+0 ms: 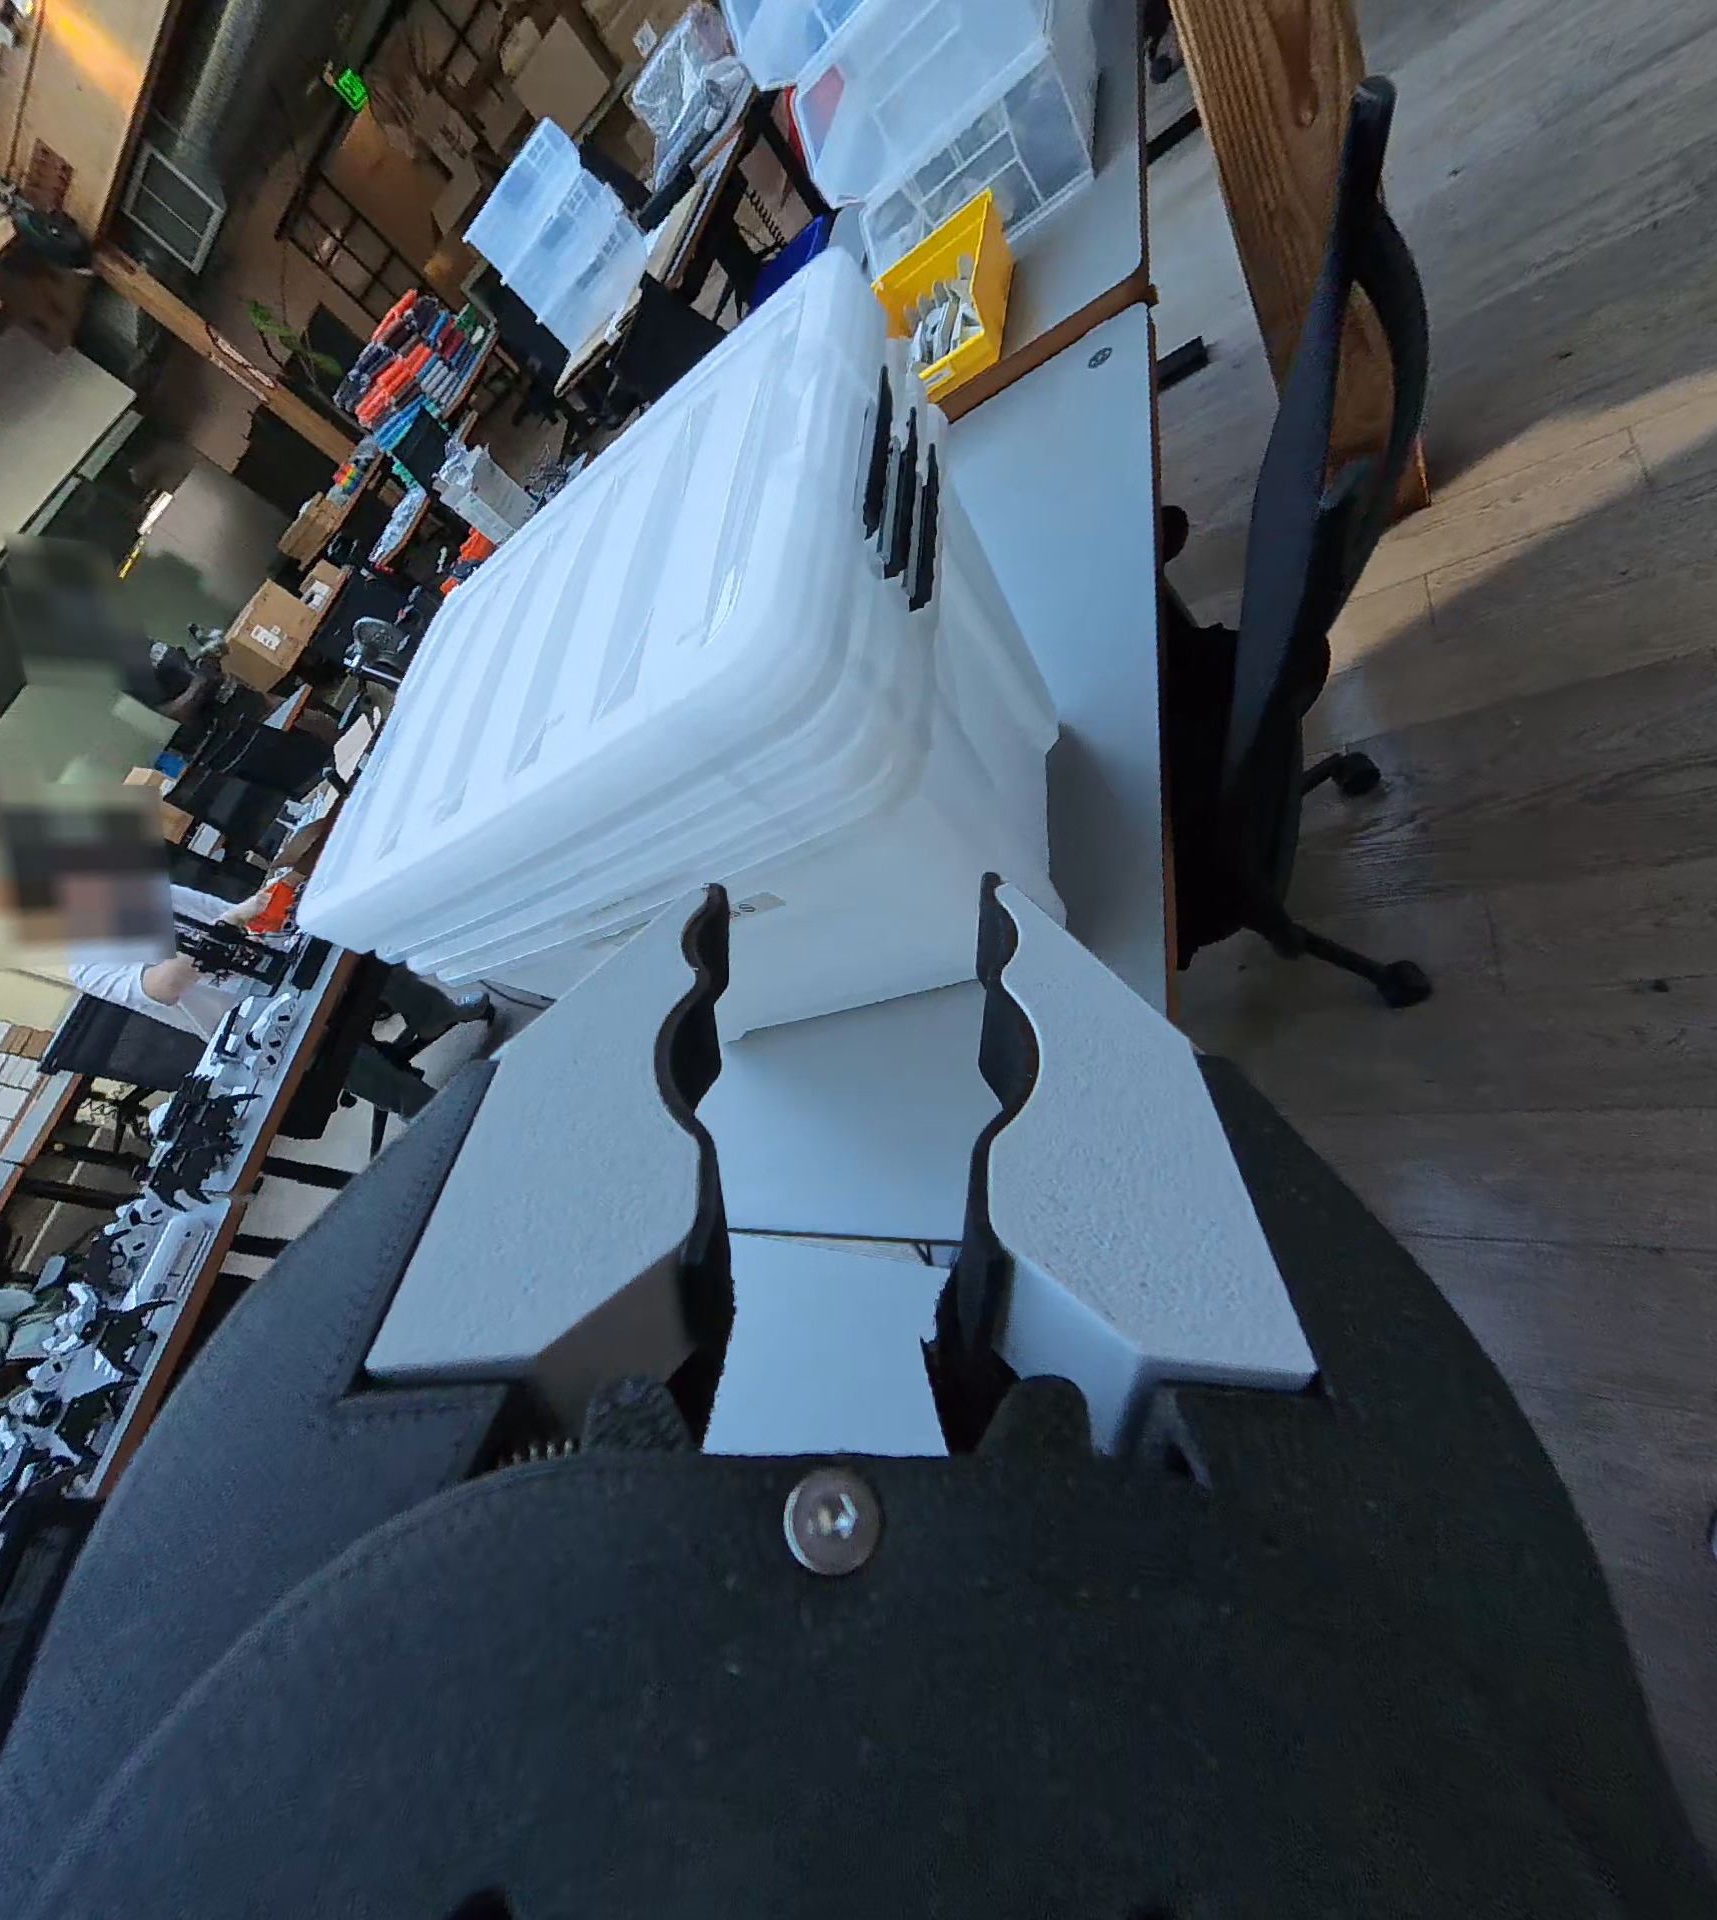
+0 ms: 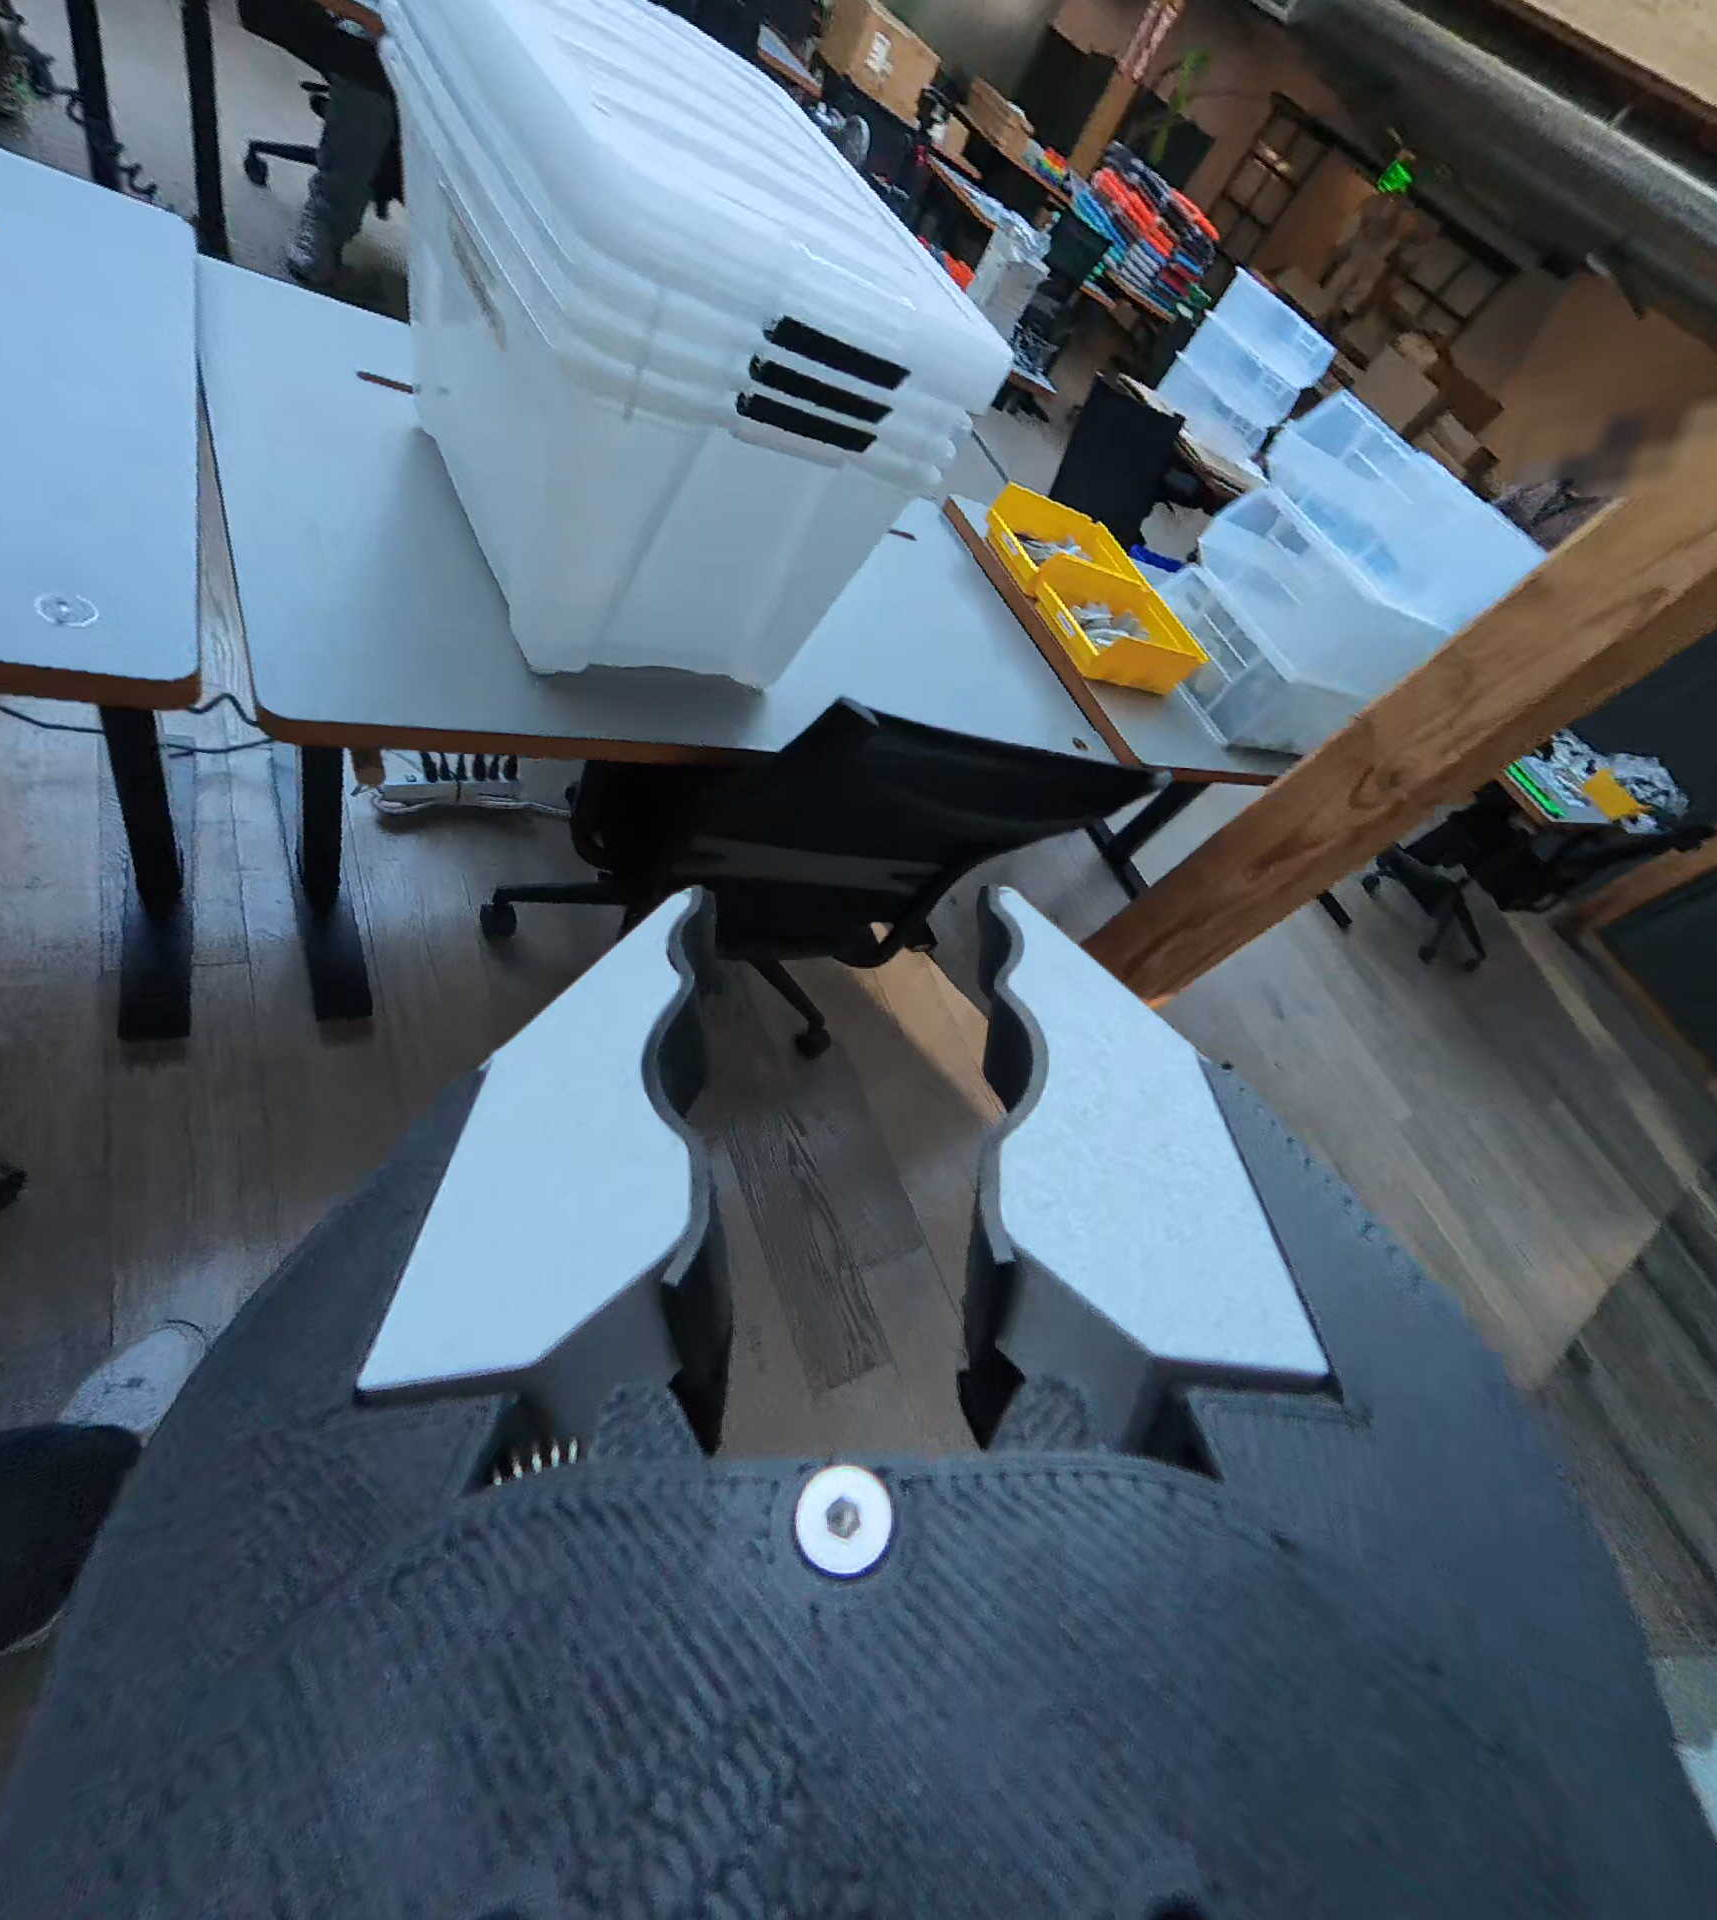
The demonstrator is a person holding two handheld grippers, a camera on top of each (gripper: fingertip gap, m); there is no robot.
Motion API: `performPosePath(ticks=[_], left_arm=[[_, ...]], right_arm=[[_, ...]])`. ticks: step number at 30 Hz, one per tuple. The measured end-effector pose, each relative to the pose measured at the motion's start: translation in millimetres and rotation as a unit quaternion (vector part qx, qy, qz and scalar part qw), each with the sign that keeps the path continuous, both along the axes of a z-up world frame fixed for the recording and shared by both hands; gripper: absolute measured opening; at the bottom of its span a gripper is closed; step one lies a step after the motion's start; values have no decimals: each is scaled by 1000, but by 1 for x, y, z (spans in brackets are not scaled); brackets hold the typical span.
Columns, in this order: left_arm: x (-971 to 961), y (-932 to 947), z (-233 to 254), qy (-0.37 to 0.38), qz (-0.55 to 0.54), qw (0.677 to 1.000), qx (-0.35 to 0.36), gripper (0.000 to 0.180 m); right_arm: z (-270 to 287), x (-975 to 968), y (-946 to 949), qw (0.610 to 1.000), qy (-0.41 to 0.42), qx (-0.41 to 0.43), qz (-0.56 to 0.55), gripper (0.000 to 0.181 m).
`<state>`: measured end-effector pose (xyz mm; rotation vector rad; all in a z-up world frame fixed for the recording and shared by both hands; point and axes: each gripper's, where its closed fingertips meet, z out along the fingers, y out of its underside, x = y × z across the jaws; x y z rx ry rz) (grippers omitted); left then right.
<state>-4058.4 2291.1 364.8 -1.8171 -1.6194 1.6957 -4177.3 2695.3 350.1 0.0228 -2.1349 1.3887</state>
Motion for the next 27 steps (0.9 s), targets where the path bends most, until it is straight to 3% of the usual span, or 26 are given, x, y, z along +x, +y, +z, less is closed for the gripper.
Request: performPosePath(ticks=[1,10,16,27], left_arm=[[-8,-12,-5,-2,4,1000,2,46],[-71,-118,-31,-43,21,999,-2,47],[-115,-133,-35,-41,-32,998,45,56],[-171,-176,-56,-90,-52,994,-34,58]], right_arm=[[-1,-8,-26,1000,-4,-1,14,50],[-24,-78,-202,995,-39,-7,91,51],[-43,-122,-275,988,-74,11,137,51],[-45,-204,-371,964,-93,31,247,53]])
